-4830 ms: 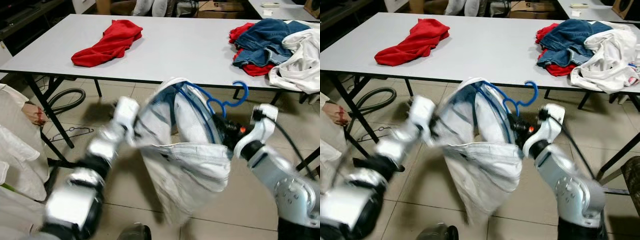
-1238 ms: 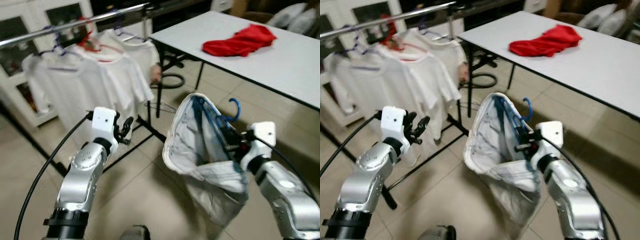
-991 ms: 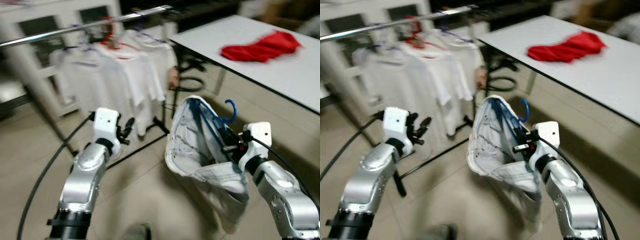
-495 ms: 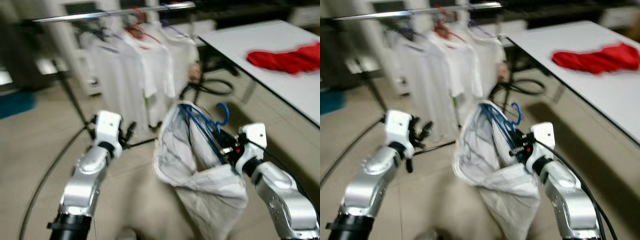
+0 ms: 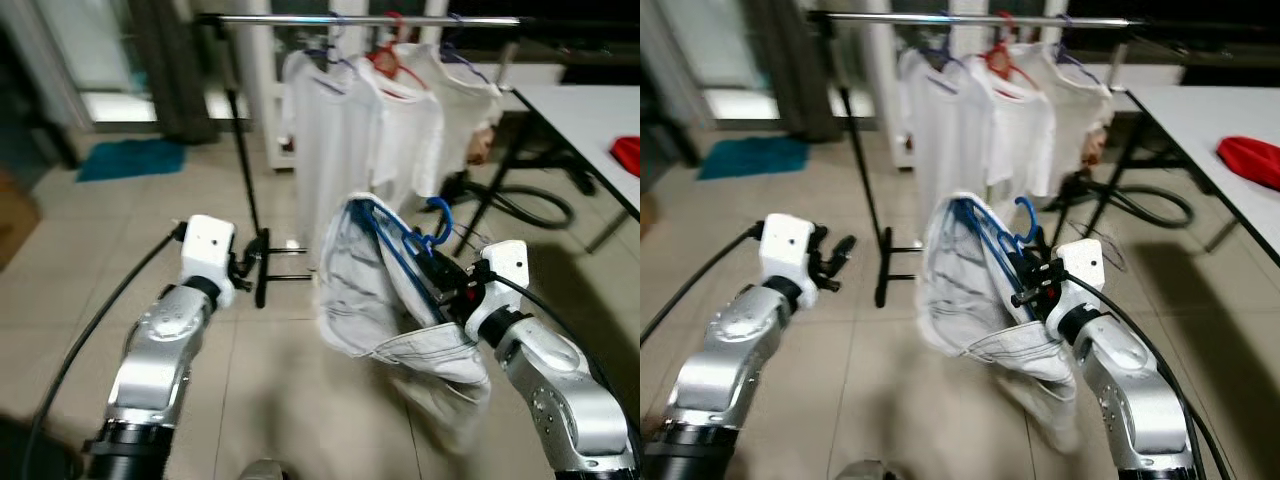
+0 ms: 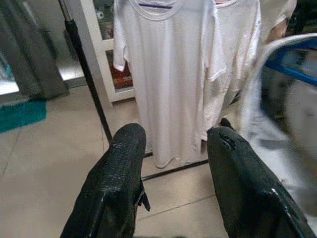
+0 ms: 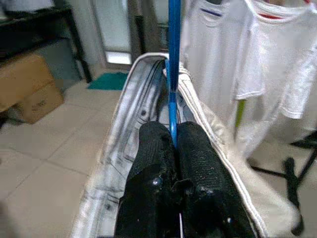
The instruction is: Hang hanger
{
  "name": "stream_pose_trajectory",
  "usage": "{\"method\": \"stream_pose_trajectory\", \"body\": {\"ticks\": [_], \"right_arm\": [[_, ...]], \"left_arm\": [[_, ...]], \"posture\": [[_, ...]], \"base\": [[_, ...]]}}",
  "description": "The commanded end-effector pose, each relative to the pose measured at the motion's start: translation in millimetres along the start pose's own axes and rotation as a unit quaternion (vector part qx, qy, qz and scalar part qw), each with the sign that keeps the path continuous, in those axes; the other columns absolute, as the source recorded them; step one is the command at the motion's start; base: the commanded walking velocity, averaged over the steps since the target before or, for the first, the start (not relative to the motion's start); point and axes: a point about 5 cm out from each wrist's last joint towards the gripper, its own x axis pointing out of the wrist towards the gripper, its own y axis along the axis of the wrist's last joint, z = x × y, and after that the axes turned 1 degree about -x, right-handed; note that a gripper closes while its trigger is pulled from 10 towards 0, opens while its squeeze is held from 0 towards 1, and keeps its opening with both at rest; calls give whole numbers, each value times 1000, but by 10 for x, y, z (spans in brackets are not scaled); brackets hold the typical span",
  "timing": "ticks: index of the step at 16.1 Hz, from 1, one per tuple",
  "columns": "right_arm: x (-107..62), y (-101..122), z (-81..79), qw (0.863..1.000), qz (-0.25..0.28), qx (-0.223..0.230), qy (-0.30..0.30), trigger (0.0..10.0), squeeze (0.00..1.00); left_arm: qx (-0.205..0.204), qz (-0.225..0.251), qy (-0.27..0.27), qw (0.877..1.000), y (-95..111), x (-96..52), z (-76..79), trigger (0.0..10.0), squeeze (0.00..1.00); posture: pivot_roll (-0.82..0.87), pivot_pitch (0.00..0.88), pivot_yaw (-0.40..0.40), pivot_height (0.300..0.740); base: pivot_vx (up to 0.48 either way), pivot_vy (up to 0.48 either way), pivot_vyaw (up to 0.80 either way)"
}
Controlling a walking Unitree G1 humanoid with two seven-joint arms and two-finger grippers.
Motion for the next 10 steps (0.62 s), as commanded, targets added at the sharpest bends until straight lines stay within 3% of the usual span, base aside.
{"method": "stream_pose_trajectory", "body": {"ticks": [1, 3, 4, 5, 6, 8, 10], "right_arm": [[-18, 118, 26, 999, 32, -7, -1, 10000, 0], [-20, 114, 26, 999, 32, -6, -2, 10000, 0], [-12, 127, 21, 999, 35, -7, -1, 10000, 0], [-12, 127, 21, 999, 35, -7, -1, 10000, 0], [-4, 152, 19, 999, 42, 6, -3, 10000, 0], [-1, 184, 15, 999, 45, -2, -1, 10000, 0], [2, 231, 10, 999, 51, -4, -2, 10000, 0]], "left_arm": [[-3, 0, -9, 1000, 16, 11, 11, 10000, 0], [10, -1, -3, 1000, 19, 9, 3, 10000, 0], [46, 8, -6, 999, 43, 11, 16, 10000, 0], [46, 8, -6, 999, 43, 11, 16, 10000, 0], [24, 13, -12, 1000, 59, 25, 19, 10000, 0], [35, 2, -10, 999, 58, 53, -32, 10000, 0], [15, 6, -42, 999, 93, 99, -107, 10000, 0]], "posture": [[15, 0, 27, 740], [15, 0, 27, 740], [13, 0, 28, 740], [13, 0, 28, 740], [12, 0, 28, 740], [11, 0, 28, 740], [8, 0, 30, 740]], "base": [[0, 480, 800], [0, 240, 800], [0, -480, 800], [0, -480, 800], [0, 0, 0], [0, 0, 0], [0, 0, 0]]}}
